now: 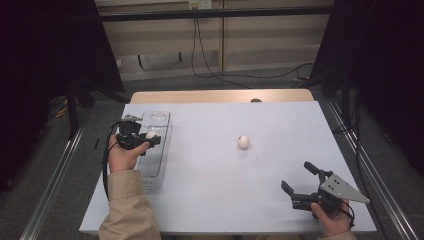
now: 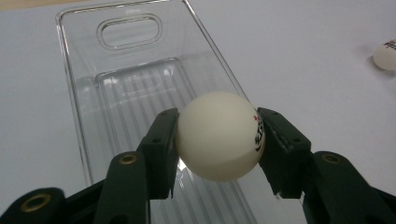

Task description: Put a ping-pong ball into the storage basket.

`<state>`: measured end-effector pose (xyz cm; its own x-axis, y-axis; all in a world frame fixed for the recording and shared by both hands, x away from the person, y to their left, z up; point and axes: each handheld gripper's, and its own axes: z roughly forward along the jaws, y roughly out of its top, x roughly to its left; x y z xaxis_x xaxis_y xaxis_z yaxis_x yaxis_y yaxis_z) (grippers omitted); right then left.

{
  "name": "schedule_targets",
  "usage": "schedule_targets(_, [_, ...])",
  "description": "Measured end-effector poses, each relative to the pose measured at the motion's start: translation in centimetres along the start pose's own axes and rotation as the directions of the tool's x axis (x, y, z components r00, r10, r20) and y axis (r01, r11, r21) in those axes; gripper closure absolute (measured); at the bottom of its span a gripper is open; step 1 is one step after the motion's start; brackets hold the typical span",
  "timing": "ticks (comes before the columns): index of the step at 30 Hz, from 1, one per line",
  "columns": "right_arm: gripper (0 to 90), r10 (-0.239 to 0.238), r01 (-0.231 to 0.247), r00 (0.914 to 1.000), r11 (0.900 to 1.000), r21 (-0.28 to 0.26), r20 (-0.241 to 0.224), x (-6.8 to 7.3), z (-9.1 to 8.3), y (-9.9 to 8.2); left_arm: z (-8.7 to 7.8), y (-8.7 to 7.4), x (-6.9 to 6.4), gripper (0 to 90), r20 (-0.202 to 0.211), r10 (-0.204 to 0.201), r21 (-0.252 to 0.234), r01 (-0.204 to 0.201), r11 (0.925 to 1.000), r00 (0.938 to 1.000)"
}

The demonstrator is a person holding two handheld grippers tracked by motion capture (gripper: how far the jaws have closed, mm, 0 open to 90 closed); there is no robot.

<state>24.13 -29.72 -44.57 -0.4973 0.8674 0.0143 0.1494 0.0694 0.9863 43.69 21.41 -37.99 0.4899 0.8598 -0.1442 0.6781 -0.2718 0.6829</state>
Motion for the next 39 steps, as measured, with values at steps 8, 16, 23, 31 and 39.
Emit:
schedule_targets(8, [1.7, 0.000, 0.000, 1.0000, 1.0000, 0.000, -0.002, 0.0, 0.0, 0.0, 0.0, -0.2, 0.3, 51.0, -0.028, 0.002, 0.007, -0.002, 1.0000, 0.9996])
schedule_targets(16, [1.7, 0.000, 0.000, 1.0000, 1.0000, -0.001, -0.001, 0.0, 0.0, 0.0, 0.0, -0.1, 0.3, 47.5, -0.038, 0.004, -0.007, -0.004, 1.0000, 0.9993])
schedule_targets(23, [1.7, 0.000, 0.000, 1.0000, 1.0000, 0.000, -0.002, 0.0, 0.0, 0.0, 0.2, 0.0, -0.2, 42.4, -0.028, 0.006, -0.014, -0.006, 0.9999, 0.9996])
schedule_targets(31, [1.8, 0.000, 0.000, 1.0000, 1.0000, 0.001, -0.002, 0.0, 0.0, 0.0, 0.4, 0.4, -1.0, 37.1, -0.005, 0.009, -0.017, -0.009, 0.9998, 0.9999])
schedule_targets(39, [1.8, -0.002, 0.002, 1.0000, 1.0000, 0.000, -0.004, 0.1, 0.0, 0.0, 0.8, 0.9, -2.2, 33.1, 0.011, 0.037, -0.017, -0.037, 0.9992, 0.9992])
